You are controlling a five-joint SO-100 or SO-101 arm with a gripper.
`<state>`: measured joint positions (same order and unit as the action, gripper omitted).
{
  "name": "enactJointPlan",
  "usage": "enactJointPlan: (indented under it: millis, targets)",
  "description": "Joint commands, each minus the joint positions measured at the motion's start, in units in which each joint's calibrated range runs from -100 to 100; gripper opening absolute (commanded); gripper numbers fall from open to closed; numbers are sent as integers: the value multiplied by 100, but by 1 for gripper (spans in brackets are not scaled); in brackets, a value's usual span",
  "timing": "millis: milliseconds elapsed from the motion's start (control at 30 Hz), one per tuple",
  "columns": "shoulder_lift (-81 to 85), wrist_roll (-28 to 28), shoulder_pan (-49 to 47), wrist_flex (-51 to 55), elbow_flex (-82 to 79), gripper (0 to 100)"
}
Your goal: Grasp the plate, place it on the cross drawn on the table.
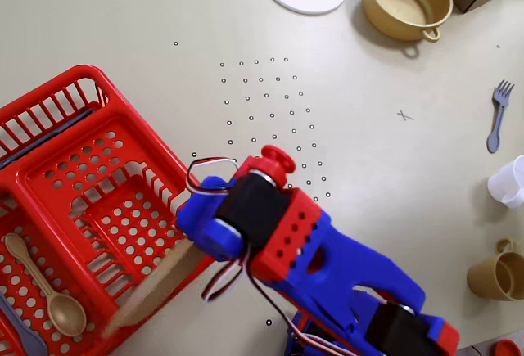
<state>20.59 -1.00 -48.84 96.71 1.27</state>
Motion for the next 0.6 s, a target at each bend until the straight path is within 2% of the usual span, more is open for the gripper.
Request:
enactJointPlan:
  millis: [0, 233, 567]
  targets:
    - [190, 161, -120, -18, 535, 0]
    - [308, 415, -235, 103, 898, 0]
    - [384, 493, -141, 127, 1823, 0]
